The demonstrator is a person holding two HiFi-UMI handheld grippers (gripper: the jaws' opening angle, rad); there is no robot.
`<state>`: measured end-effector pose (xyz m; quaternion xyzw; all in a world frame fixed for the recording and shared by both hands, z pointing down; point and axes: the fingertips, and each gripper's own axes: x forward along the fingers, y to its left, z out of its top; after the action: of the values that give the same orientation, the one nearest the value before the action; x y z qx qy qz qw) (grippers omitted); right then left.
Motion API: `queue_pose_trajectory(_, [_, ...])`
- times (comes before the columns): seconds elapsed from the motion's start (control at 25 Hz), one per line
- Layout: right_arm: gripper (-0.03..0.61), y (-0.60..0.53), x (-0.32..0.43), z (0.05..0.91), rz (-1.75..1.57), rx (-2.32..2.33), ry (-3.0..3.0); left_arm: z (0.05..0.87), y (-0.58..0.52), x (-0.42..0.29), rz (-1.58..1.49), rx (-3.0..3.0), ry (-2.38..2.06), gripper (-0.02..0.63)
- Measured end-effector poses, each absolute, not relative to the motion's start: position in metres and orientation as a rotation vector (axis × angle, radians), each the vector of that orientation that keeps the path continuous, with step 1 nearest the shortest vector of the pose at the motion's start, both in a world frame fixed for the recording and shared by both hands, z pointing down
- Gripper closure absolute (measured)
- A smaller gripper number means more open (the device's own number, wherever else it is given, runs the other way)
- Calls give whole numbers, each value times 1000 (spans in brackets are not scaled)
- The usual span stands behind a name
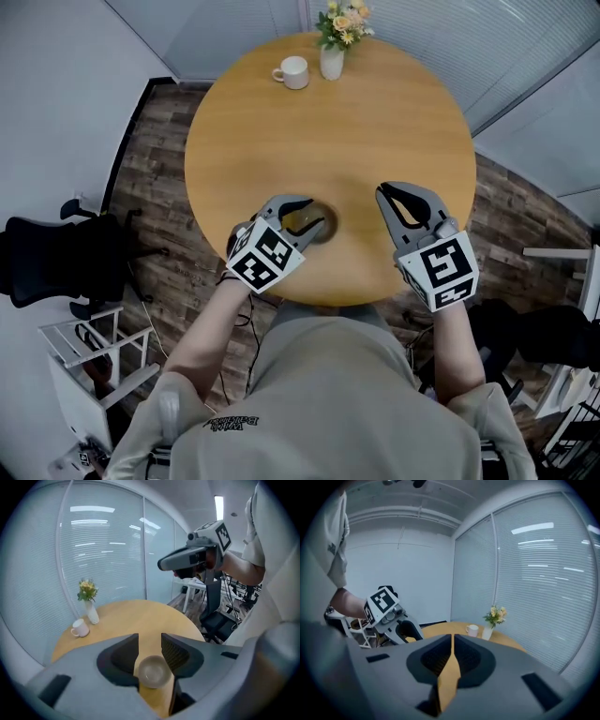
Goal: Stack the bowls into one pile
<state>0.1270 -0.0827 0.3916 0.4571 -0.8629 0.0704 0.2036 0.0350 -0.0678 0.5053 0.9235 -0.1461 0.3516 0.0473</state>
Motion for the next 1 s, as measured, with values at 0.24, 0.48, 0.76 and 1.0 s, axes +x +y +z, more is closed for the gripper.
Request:
queue_pose_trajectory(0.24, [542, -86, 132, 363, 132, 1318, -2433, 414, -87, 38, 809, 2989, -599, 486])
queue_pose_trajectory(0.48, [543, -89, 134, 333, 121, 1368, -2494, 333, -97, 32, 456, 3087, -750, 546])
queue_pose_trajectory(0.76, [543, -86, 137, 288, 21, 1477, -2553, 283, -100, 15, 322, 3117, -882, 578])
queue_pose_trajectory(1.0, [543, -78, 132, 258, -26, 1498, -2614, 252, -91, 5, 221, 3159, -904, 591])
